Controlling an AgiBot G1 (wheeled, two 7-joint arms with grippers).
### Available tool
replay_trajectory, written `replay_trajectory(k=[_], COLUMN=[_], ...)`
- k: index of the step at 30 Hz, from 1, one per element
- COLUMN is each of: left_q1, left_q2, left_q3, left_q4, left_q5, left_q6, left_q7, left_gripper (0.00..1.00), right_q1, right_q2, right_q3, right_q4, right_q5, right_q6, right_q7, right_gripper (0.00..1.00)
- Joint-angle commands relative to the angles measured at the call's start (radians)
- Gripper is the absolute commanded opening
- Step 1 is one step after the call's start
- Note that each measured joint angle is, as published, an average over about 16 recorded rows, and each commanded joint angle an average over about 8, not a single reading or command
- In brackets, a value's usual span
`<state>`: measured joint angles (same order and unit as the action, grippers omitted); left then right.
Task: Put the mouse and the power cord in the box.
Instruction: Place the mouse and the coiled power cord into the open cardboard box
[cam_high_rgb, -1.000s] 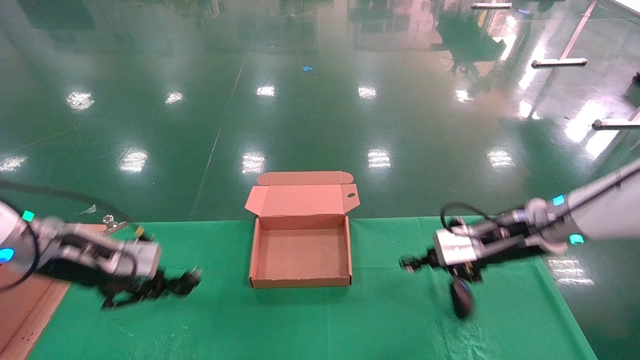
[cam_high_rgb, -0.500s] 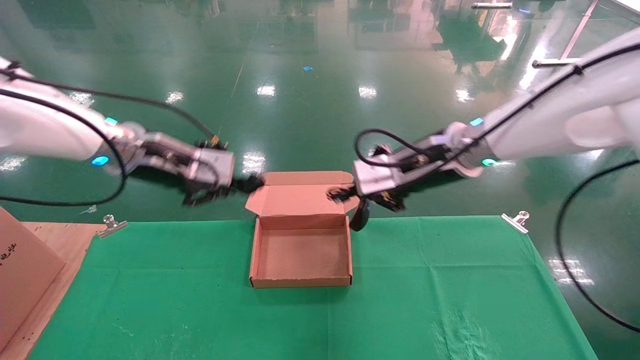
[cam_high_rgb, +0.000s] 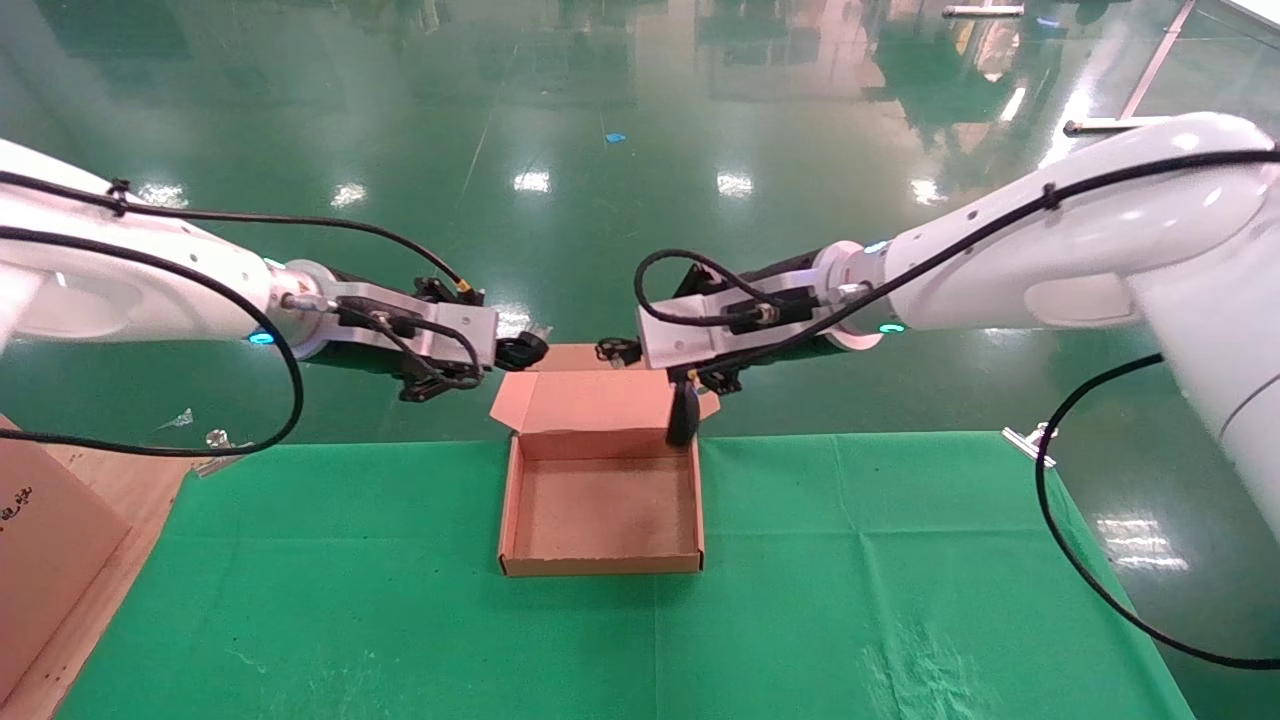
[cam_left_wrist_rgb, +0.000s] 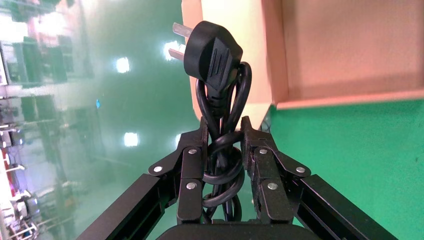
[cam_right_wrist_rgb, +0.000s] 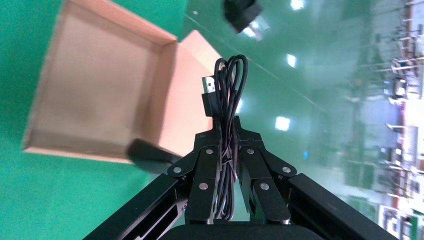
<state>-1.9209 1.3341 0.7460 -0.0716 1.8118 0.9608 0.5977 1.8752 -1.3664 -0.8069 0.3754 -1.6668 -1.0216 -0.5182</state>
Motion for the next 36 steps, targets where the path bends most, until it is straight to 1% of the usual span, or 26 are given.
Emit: replay_trajectory(k=[1, 6, 10, 14, 15, 16, 22, 23, 24, 36], left_q1=[0.005, 0.096, 0.193, 0.273, 0.29, 0.305, 0.351, 0.352, 0.352, 0.346], left_q2=[0.003, 0.017, 0.03, 0.035, 0.036, 0.036, 0.036, 0.036, 0.035, 0.033], left_q3=[-0.007, -0.03, -0.036, -0.022, -0.015, -0.006, 0.061, 0.073, 0.083, 0.19], left_q4=[0.002, -0.033, -0.103, -0.179, -0.194, -0.207, -0.253, -0.258, -0.262, -0.279], left_q5=[-0.01, -0.052, -0.086, -0.124, -0.133, -0.14, -0.171, -0.176, -0.181, -0.249], left_q6=[0.003, -0.059, -0.15, -0.197, -0.207, -0.214, -0.255, -0.258, -0.263, -0.299], left_q7=[0.007, 0.067, 0.12, 0.145, 0.147, 0.148, 0.125, 0.119, 0.113, 0.071], left_gripper=[0.0, 0.0, 0.0, 0.0, 0.06, 0.16, 0.91, 0.98, 1.0, 1.0], right_q1=[-0.012, -0.001, 0.011, 0.021, 0.023, 0.025, 0.035, 0.036, 0.036, 0.011], right_q2=[0.001, 0.005, 0.009, 0.013, 0.014, 0.015, 0.018, 0.018, 0.018, 0.011], right_q3=[-0.018, -0.053, -0.076, -0.093, -0.097, -0.1, -0.11, -0.111, -0.111, -0.122], right_q4=[0.023, 0.018, 0.003, -0.019, -0.027, -0.035, -0.08, -0.086, -0.091, -0.106], right_q5=[0.015, 0.04, 0.056, 0.069, 0.072, 0.074, 0.091, 0.094, 0.098, 0.144], right_q6=[0.04, 0.072, 0.063, 0.045, 0.041, 0.037, 0.016, 0.014, 0.012, 0.015], right_q7=[0.014, 0.035, 0.036, 0.026, 0.022, 0.017, -0.012, -0.017, -0.023, -0.06], right_gripper=[0.0, 0.0, 0.0, 0.0, 0.0, 0.0, 0.0, 0.0, 0.0, 0.0])
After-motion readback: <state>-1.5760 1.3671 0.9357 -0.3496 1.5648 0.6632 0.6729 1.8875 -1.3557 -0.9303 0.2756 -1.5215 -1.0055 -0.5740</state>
